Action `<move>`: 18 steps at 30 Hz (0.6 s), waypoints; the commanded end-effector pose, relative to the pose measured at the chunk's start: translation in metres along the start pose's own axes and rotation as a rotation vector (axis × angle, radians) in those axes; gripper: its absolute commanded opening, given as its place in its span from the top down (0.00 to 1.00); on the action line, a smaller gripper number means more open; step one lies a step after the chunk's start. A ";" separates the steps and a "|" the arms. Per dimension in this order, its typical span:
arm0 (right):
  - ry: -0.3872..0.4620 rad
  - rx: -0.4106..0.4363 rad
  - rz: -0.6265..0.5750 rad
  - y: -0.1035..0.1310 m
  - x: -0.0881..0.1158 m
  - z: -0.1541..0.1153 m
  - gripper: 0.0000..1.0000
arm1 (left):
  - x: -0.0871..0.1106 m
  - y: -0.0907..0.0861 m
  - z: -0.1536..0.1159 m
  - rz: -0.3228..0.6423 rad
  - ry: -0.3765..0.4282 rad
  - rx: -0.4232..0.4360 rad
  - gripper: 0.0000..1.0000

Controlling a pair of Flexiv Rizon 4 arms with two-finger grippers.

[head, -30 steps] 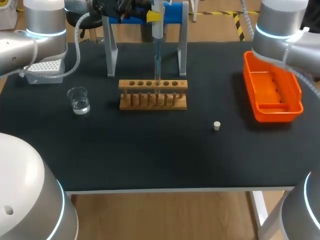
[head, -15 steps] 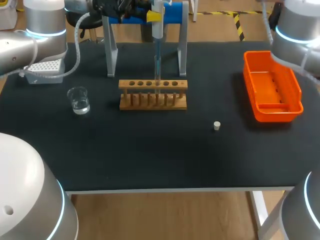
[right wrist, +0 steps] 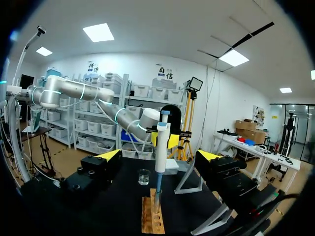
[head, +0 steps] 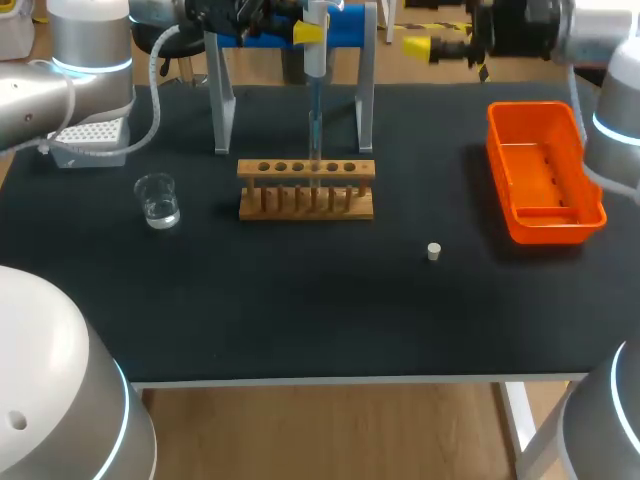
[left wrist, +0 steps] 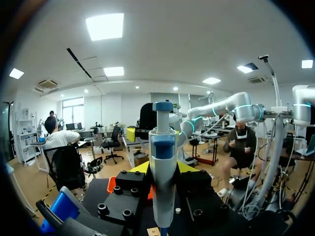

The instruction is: Invert the test tube, pick up the pipette, mount the tip to pipette, aspirate from beaker and dispense into the tube, eject the tip, return the pipette, and cap with the stopper.

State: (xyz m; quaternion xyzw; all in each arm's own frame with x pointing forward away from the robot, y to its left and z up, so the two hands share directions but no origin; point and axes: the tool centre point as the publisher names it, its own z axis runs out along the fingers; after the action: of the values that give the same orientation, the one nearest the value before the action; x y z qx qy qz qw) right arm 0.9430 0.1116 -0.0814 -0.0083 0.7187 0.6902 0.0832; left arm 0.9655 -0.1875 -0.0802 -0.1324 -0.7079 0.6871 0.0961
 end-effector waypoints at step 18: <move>-0.022 0.170 0.017 -0.135 0.010 0.065 0.00 | 0.001 -0.001 0.000 0.000 -0.003 0.000 1.00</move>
State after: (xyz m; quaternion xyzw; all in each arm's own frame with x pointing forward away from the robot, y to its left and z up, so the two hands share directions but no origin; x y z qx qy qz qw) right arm 0.9485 0.1572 -0.2116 0.0150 0.7699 0.6315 0.0912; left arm 0.9655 -0.1874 -0.0802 -0.1323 -0.7079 0.6871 0.0961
